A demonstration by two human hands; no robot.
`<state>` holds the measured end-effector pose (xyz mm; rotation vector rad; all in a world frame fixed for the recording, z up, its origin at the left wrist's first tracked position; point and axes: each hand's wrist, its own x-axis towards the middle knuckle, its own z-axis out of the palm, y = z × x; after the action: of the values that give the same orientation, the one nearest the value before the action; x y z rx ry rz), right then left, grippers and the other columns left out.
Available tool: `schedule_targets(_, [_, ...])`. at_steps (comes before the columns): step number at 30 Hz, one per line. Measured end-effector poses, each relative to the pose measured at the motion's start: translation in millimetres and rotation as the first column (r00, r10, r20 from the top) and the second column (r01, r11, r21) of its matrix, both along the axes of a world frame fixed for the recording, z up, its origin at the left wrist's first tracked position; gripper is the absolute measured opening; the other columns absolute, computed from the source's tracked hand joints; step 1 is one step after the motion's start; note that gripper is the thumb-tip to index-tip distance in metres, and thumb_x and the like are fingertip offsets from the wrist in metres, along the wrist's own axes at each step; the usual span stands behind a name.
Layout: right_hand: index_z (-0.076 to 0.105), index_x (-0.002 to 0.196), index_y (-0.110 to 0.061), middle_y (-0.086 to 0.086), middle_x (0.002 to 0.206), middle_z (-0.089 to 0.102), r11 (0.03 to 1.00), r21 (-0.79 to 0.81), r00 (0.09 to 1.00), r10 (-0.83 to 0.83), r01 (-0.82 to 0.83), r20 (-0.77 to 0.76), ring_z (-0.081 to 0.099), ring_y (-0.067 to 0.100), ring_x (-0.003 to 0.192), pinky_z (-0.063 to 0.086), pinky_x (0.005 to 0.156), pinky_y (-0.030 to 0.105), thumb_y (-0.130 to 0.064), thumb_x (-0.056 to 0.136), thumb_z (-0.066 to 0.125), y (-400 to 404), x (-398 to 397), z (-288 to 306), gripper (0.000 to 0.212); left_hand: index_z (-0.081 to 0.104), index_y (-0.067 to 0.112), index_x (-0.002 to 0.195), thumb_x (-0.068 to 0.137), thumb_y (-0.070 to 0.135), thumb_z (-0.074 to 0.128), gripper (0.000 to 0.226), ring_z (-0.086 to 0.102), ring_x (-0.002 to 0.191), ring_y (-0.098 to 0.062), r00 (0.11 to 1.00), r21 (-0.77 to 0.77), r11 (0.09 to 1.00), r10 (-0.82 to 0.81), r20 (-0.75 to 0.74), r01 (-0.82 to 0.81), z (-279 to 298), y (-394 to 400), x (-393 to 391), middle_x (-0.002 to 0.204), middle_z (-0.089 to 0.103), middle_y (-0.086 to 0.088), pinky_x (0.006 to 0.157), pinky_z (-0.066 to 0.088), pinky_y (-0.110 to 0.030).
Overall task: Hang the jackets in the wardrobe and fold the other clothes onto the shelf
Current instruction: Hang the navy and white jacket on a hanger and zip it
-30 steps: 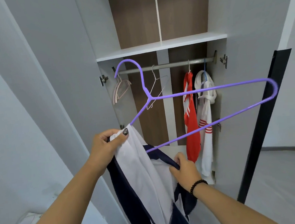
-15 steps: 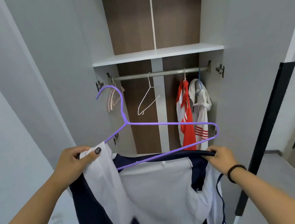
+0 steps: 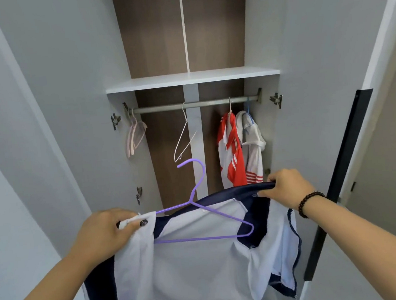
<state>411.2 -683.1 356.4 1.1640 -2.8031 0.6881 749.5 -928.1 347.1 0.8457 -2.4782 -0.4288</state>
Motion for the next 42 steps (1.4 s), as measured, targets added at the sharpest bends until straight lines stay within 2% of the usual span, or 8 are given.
schedule_targets(6, [0.040,0.049,-0.019,-0.008,0.044,0.040,0.972,-0.235,0.994,0.042,-0.017,0.101,0.039,0.008,0.045,0.029,0.040,0.017,-0.036,0.090,0.062,-15.7,45.7,10.7,0.050,0.069,0.050,0.072,0.083,0.040,0.072,0.015,0.062,0.078,-0.004,0.993,0.052,0.999,0.020,-0.113,-0.014,-11.1,-0.1,-13.3,0.079,0.069,0.024,0.067,0.049,-0.026])
schedule_targets(11, [0.038,0.064,-0.023,-0.005,0.060,0.045,0.977,-0.187,0.995,0.094,-0.099,-0.036,0.047,0.021,0.062,0.031,0.050,0.023,-0.023,0.099,0.044,-36.1,94.9,22.2,0.035,0.063,0.056,0.067,0.081,0.040,0.074,0.025,0.058,0.079,0.012,0.977,0.135,0.990,-0.016,-0.212,0.045,-18.1,14.6,-26.7,0.078,0.062,0.040,0.059,0.039,-0.008])
schedule_targets(17, [0.045,0.091,-0.018,0.006,0.072,0.059,0.919,-0.267,0.950,0.245,-0.291,-0.194,0.055,0.025,0.062,0.047,0.055,0.037,-0.026,0.100,0.041,-54.3,145.1,27.4,0.013,0.070,0.045,0.075,0.083,0.039,0.072,0.010,0.059,0.078,0.006,0.958,0.155,0.983,-0.055,-0.280,0.102,-22.0,29.5,-38.5,0.075,0.065,0.032,0.060,0.038,-0.006])
schedule_targets(21, [0.051,0.097,-0.018,-0.001,0.074,0.058,0.920,-0.228,0.922,0.244,-0.318,-0.299,0.052,0.018,0.061,0.035,0.050,0.022,-0.030,0.095,0.052,-54.3,146.7,16.7,0.013,0.070,0.047,0.075,0.081,0.039,0.074,0.011,0.055,0.087,0.016,0.928,0.211,0.976,0.022,-0.372,0.061,-19.2,21.4,-29.8,0.079,0.064,0.037,0.063,0.038,-0.009])
schedule_targets(27, [0.054,0.121,-0.018,-0.003,0.110,0.058,0.944,-0.239,0.921,0.128,-0.227,-0.368,0.052,0.016,0.100,0.039,0.084,0.028,-0.043,0.082,0.067,-34.7,120.0,6.5,0.048,0.064,0.061,0.072,0.078,0.034,0.077,0.031,0.059,0.084,0.010,0.891,0.171,0.982,0.008,-0.454,0.078,-13.5,6.5,-7.5,0.083,0.063,0.040,0.065,0.044,-0.018])
schedule_targets(30, [0.056,0.104,-0.018,-0.001,0.095,0.065,0.966,-0.118,0.934,0.187,-0.232,-0.306,0.061,0.021,0.086,0.035,0.066,0.025,-0.038,0.093,0.054,-27.5,110.6,3.8,0.022,0.065,0.055,0.086,0.079,0.030,0.078,0.029,0.059,0.083,0.007,0.887,0.021,0.993,-0.096,-0.452,0.118,-10.5,4.0,-3.7,0.086,0.065,0.032,0.064,0.043,-0.011])
schedule_targets(35, [0.052,0.107,-0.016,0.005,0.089,0.068,0.971,-0.072,0.945,0.205,-0.230,-0.254,0.061,0.027,0.077,0.032,0.058,0.029,-0.033,0.098,0.047,-30.0,123.0,-11.6,0.021,0.074,0.040,0.088,0.084,0.038,0.062,0.013,0.058,0.084,0.009,0.856,-0.212,0.960,-0.262,-0.446,0.184,-6.7,7.6,-18.3,0.082,0.064,0.030,0.072,0.039,-0.001])
schedule_targets(42, [0.051,0.087,-0.020,-0.001,0.079,0.061,0.943,-0.164,0.946,0.308,-0.289,0.104,0.056,0.016,0.070,0.047,0.065,0.031,-0.032,0.096,0.053,-47.4,129.0,-18.5,0.015,0.075,0.028,0.099,0.092,0.025,0.059,0.018,0.065,0.084,-0.006,0.811,-0.386,0.894,-0.393,-0.433,0.227,-19.8,11.1,-64.5,0.096,0.071,0.016,0.072,0.050,-0.025])
